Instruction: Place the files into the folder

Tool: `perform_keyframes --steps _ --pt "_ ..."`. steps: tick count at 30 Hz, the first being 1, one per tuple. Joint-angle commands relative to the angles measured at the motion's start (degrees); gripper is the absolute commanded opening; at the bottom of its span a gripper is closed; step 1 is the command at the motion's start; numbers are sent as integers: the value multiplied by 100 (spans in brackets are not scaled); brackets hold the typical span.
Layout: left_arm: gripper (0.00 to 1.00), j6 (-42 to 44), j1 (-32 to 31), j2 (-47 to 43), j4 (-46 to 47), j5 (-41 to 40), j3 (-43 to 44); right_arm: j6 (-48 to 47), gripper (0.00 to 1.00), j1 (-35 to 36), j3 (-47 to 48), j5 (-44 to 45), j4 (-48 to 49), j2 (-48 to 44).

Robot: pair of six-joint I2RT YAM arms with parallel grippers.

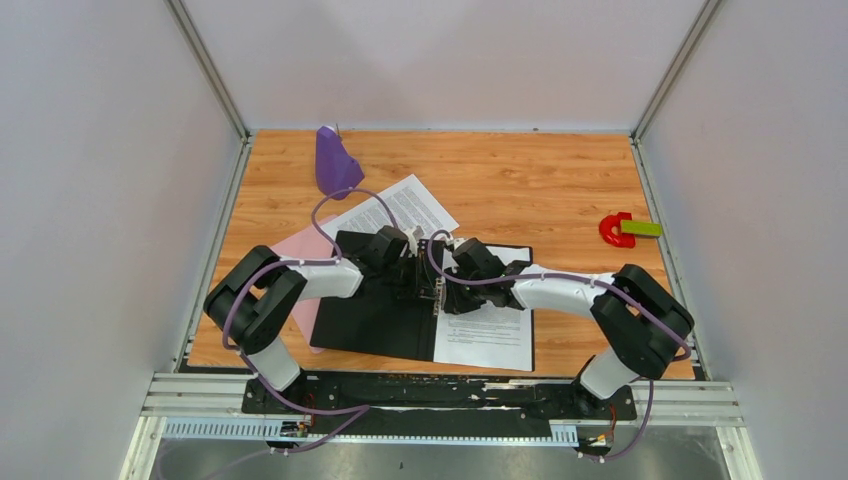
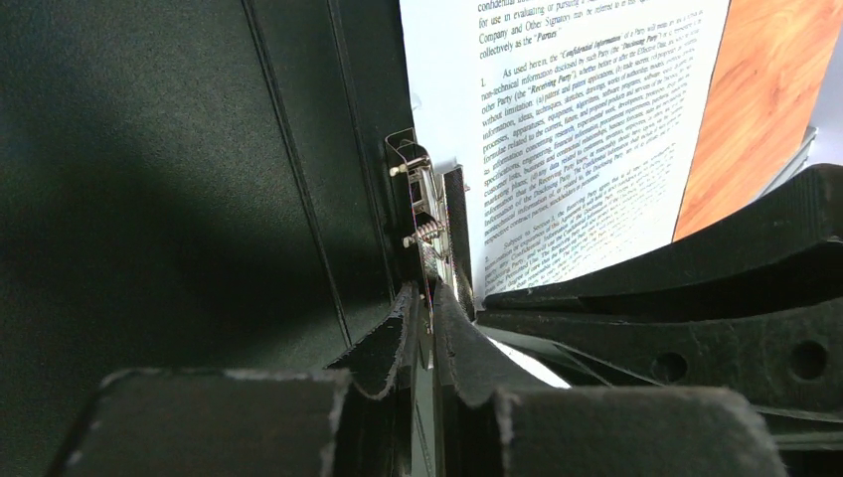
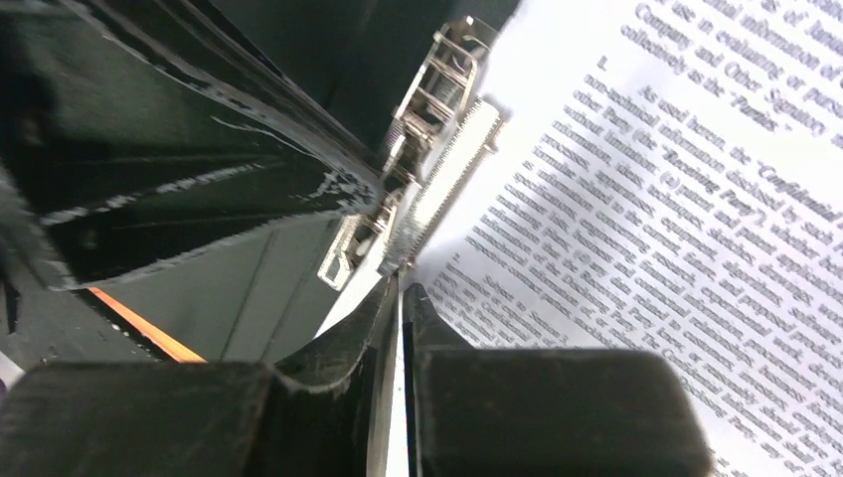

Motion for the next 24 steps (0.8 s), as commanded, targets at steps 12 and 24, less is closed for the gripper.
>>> perform_keyframes --steps 12,24 --pt "29 689 -16 -78 -1882 -443 1265 -187 15 -86 215 -12 -498 -550" --pt "52 1985 1334 -1081 -4120 -1154 2302 -108 18 -207 379 -256 -169 -563"
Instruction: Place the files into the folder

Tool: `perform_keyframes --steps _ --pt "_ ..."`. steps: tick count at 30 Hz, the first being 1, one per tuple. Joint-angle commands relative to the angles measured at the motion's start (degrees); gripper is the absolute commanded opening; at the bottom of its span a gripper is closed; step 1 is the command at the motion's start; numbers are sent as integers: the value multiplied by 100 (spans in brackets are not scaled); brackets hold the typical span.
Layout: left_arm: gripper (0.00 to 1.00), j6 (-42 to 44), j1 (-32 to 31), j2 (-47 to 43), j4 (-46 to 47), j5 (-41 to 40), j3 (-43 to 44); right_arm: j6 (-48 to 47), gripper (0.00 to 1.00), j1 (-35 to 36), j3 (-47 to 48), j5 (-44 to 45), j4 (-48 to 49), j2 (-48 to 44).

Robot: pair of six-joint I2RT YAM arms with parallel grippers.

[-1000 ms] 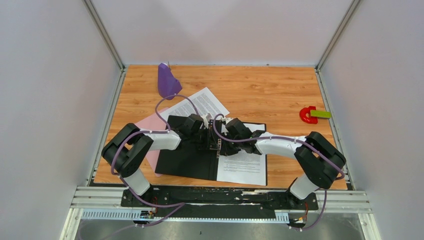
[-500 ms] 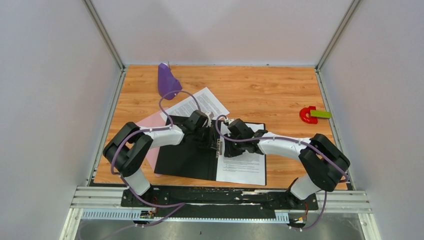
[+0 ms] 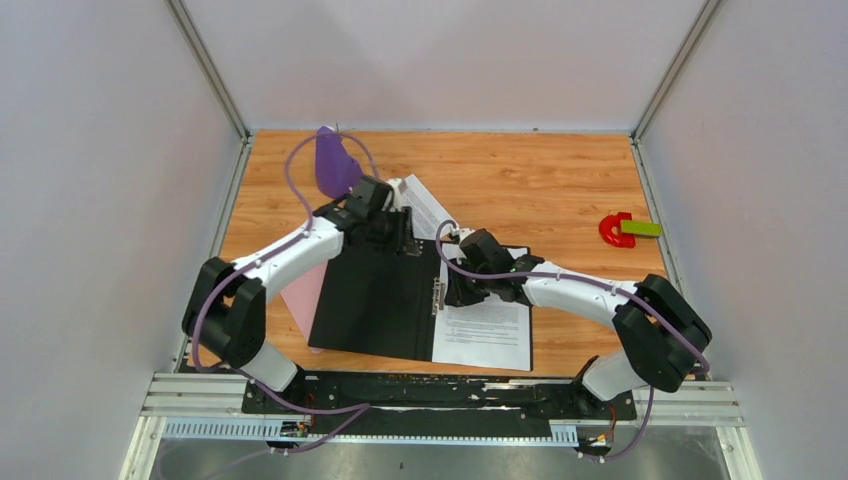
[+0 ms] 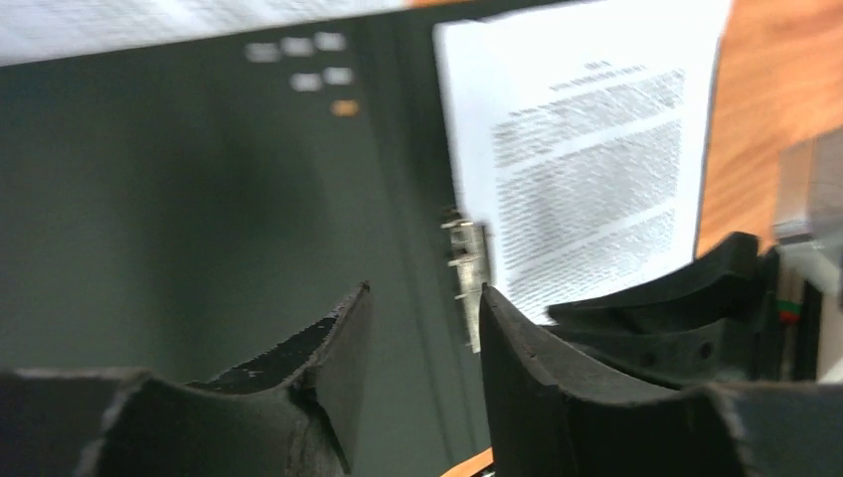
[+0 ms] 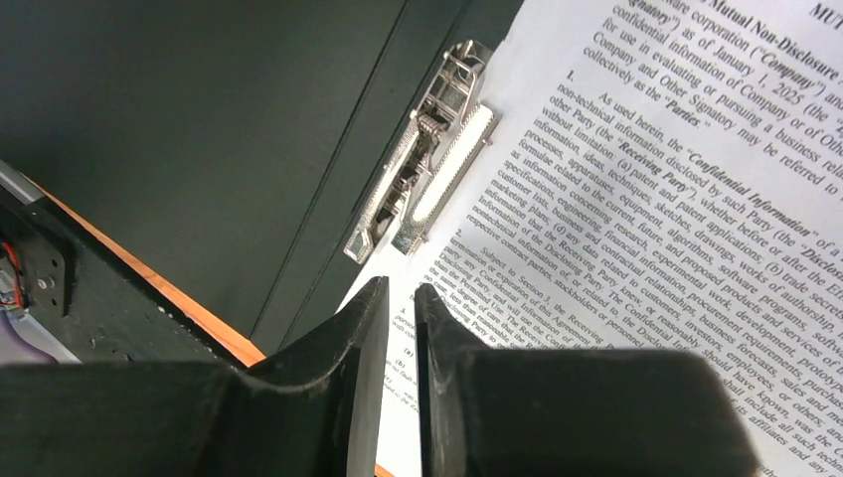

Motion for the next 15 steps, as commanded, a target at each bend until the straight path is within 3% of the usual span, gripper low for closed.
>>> perform_keyframes --steps 1,4,7,12,15 --pt "55 796 1019 -775 -1208 -461 32 44 19 -37 251 -198 419 0" --pt "67 1100 1895 -1234 -1499 -581 -231 231 25 -39 264 -321 687 121" --pt "72 1343 2659 -1422 -1708 -431 -404 249 27 -38 323 -366 766 219" --pt "76 1538 3541 -1158 -1779 -156 -597 75 32 -56 462 -224 540 245" --pt "78 1500 3719 -942 -1666 47 -671 -10 34 -113 570 105 261 120"
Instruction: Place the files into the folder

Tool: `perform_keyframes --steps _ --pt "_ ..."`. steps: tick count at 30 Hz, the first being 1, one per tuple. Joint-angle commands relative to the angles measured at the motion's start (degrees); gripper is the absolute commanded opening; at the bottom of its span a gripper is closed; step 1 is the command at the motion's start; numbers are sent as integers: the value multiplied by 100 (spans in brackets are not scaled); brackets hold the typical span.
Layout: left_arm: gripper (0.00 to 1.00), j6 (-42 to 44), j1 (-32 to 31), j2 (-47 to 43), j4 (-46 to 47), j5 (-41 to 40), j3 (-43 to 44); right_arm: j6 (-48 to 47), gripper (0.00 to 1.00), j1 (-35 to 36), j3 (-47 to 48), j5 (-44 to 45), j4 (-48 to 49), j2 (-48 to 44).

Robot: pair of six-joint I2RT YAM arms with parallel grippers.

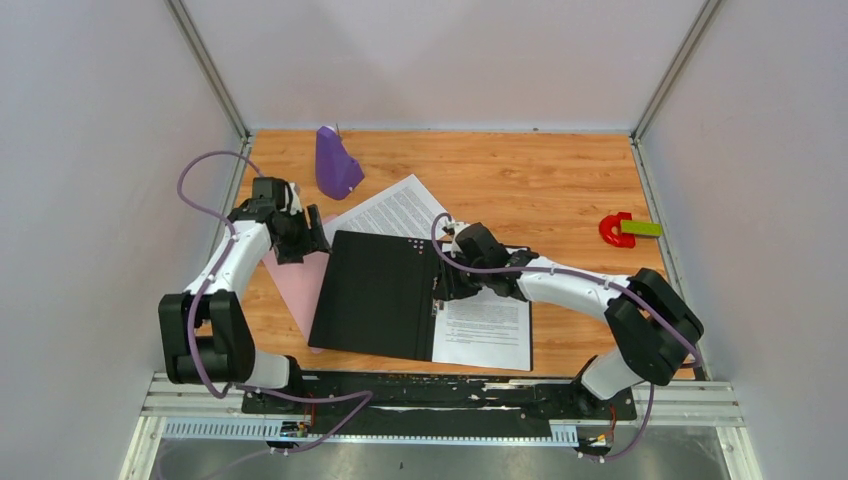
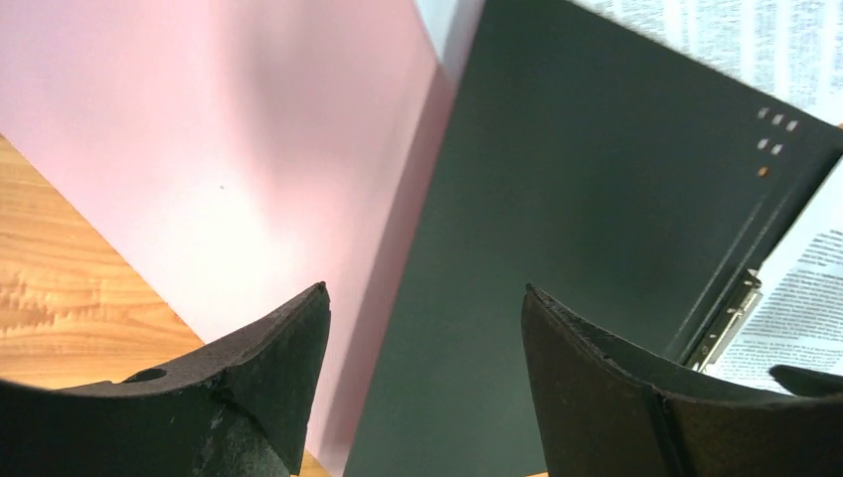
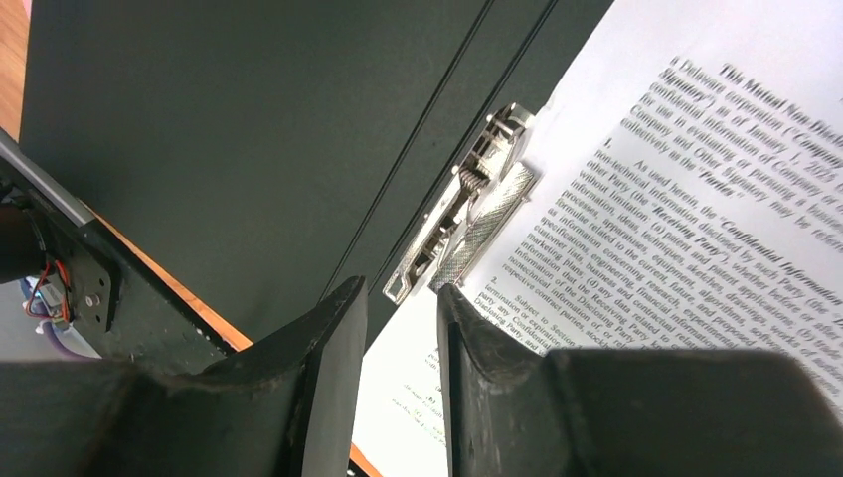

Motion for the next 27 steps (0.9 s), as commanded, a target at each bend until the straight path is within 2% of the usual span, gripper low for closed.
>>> perform_keyframes --steps 1,6,11,14,20,27 --pt "78 202 224 315 -38 481 -118 -190 34 -106 394 525 -241 -169" --pt "78 160 230 832 12 871 -272 -358 33 -439 256 673 -428 -306" --pt "77 156 230 981 121 1149 -364 -429 33 -784 -185 318 -30 -248" --pt "76 132 229 966 200 1393 -355 -461 33 -897 -280 270 105 -160" --pt "70 -57 230 805 513 2526 -540 -443 33 -948 -334 237 273 47" --pt "66 -351 229 298 729 3389 -693 -399 33 -959 -495 220 514 246"
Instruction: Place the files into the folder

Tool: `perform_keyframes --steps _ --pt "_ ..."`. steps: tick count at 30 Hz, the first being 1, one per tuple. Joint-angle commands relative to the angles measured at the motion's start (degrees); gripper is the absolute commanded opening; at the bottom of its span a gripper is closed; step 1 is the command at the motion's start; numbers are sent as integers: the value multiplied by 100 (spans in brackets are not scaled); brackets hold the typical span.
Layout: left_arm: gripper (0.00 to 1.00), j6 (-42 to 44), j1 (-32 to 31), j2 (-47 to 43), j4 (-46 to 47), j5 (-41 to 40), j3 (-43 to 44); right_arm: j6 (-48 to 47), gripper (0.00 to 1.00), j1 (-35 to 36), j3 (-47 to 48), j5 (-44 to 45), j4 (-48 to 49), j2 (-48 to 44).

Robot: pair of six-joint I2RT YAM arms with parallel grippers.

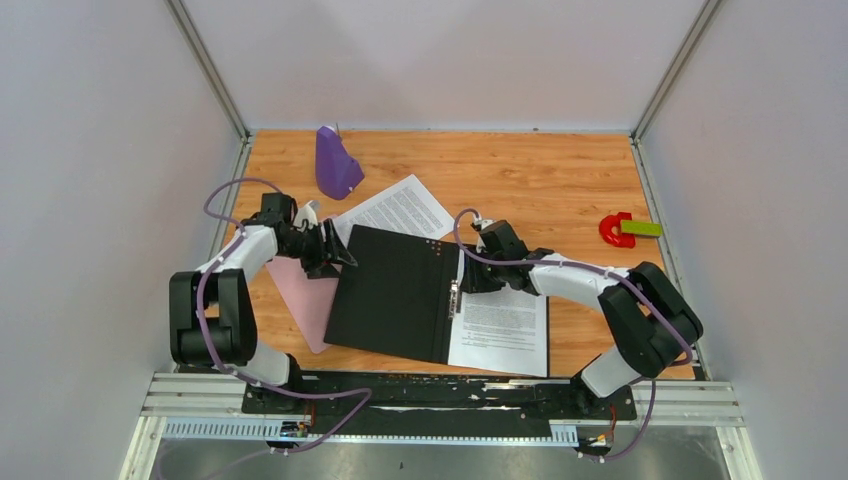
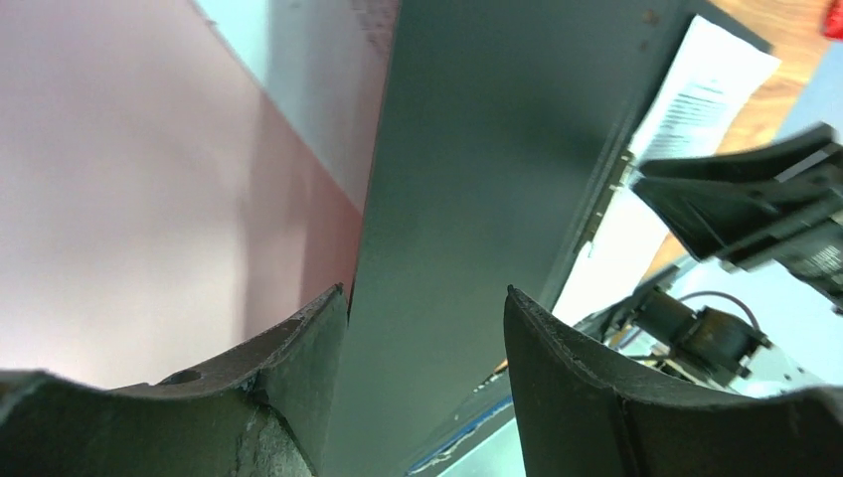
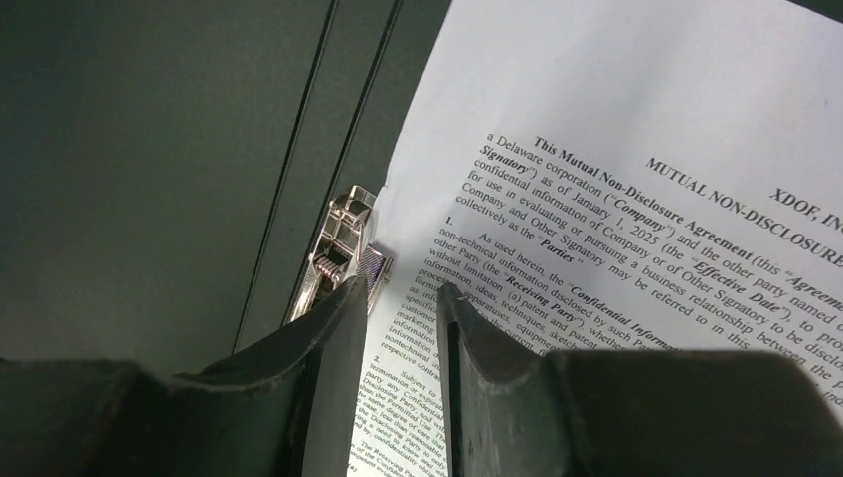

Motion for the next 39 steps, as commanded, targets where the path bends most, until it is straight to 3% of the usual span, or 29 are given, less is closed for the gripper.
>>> perform_keyframes --steps 1,7,10,16,22,32,39 --pt "66 -357 10 -576 392 1040 -62 -38 33 -19 -92 -77 417 168" --pt "64 -1032 -131 -1001 1039 1761 -218 -37 33 -55 -112 -99 506 232" --pt "64 -1422 -517 -1229 1300 1900 -171 -55 33 -102 -81 -156 578 247" --pt "65 -2185 -1425 -1695 1780 1497 384 -289 32 -370 416 -272 769 685" --pt "67 -2774 -2633 -1435 2519 982 658 -469 31 -652 1180 -489 465 845" --pt "71 -2718 -4038 -314 2857 319 1584 -469 55 -2042 2588 -468 -2001 -578" --pt "71 -2270 -4549 819 2516 -34 2461 -283 66 -2247 2665 -68 -2459 -1744"
